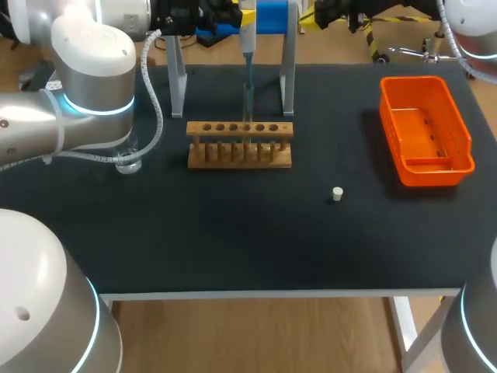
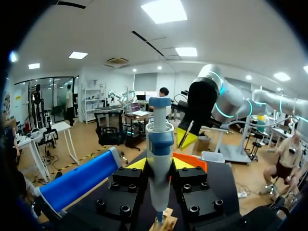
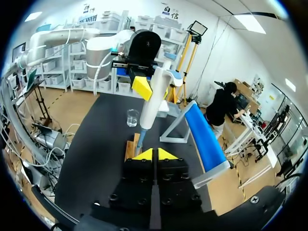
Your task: Invert the test tube, pick up the pipette, mount the tip to pipette, aspirate from beaker and dispense into the tube, eject the tip, return the pipette, and cap with the stopper.
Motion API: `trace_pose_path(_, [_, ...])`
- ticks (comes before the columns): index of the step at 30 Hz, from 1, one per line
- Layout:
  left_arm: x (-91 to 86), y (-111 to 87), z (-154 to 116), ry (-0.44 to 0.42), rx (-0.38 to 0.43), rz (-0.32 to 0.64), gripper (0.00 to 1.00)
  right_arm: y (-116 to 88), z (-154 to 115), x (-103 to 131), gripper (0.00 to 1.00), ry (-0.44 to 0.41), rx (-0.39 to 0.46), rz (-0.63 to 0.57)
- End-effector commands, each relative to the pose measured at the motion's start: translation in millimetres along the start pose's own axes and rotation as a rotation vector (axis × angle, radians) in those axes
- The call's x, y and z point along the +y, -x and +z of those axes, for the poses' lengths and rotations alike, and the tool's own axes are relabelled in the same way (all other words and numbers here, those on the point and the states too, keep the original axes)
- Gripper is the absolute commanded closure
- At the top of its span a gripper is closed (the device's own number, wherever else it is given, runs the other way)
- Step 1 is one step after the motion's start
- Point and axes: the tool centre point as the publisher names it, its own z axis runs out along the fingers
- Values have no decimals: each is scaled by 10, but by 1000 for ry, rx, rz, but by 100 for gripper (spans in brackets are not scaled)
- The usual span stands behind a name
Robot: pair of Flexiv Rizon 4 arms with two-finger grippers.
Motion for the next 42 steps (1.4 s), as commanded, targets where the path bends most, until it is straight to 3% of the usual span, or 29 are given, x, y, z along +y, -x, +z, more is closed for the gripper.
trace_pose_path(1, [9, 3, 13, -5, -2, 1, 100, -6, -100, 174, 100, -1, 18, -20])
trace_pose_path(7, [9, 3, 13, -5, -2, 1, 100, 32, -146, 421, 100, -26, 69, -25])
trace_pose_path(12, [9, 3, 13, -5, -2, 1, 100, 118, -176, 555, 100, -42, 125, 57])
trace_pose_path(20, [9, 3, 13, -5, -2, 1, 100, 189, -211, 668, 100, -40, 106, 156])
trace_pose_path(27, [9, 3, 13, -5, -2, 1, 100, 184, -180, 885, 100, -27, 98, 155])
trace_pose_path(42, [9, 3, 13, -5, -2, 1, 100, 184, -180, 885, 100, -27, 98, 155])
